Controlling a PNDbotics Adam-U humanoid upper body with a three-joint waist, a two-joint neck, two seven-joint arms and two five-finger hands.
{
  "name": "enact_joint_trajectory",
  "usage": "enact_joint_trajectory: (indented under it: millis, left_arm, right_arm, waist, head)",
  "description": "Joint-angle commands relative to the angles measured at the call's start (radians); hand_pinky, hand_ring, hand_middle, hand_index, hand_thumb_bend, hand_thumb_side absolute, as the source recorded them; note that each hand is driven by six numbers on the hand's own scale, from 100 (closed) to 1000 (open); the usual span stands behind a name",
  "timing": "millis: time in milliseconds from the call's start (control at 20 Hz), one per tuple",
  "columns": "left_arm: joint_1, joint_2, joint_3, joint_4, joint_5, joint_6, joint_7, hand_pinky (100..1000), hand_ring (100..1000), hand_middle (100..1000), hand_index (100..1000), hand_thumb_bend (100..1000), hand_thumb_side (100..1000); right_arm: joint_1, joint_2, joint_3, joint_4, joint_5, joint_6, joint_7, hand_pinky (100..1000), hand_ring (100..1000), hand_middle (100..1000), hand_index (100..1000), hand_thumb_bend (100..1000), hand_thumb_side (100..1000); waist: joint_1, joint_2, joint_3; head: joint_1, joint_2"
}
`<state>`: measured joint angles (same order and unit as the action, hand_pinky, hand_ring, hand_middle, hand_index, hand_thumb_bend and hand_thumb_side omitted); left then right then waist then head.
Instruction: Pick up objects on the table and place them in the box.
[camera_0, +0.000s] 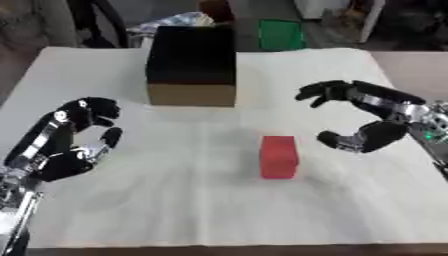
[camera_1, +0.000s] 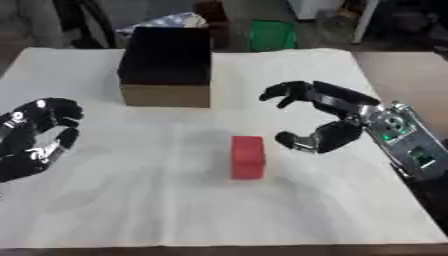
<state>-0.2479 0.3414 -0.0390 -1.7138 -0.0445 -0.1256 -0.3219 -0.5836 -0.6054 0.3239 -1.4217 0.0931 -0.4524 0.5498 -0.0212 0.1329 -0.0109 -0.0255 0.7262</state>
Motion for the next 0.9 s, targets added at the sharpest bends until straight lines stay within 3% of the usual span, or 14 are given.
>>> enact_joint_trajectory:
  millis: [50, 550, 900]
  left_arm:
    - [-0.009, 0.005, 0.001, -0.016, 0.006, -0.002, -0.005, 743, 758, 700, 802, 320, 363]
    - [-0.008, 0.002, 0.001, -0.006, 0.002, -0.001, -0.010, 743, 759, 702, 803, 316, 374]
    - [-0.006, 0.001, 0.001, 0.000, -0.002, 0.000, -0.011, 743, 759, 702, 803, 313, 380]
  right_arm:
    - [-0.031, 0.005, 0.000, 0.023, 0.035, -0.020, -0.004, 820, 1000, 868, 935, 300, 519]
    - [-0.051, 0.054, 0.031, 0.041, 0.102, -0.050, 0.008, 819, 1000, 864, 934, 326, 545]
    - [-0.052, 0.078, 0.044, 0.051, 0.191, -0.068, 0.020, 814, 1000, 861, 927, 439, 555]
  waist:
    - [0.002, -0.013, 0.002]
    - [0.001, -0.016, 0.004]
    - [-0.001, -0.015, 0.006]
  head:
    - [-0.005, 0.002]
    - [-0.008, 0.006]
    - [-0.008, 0.010]
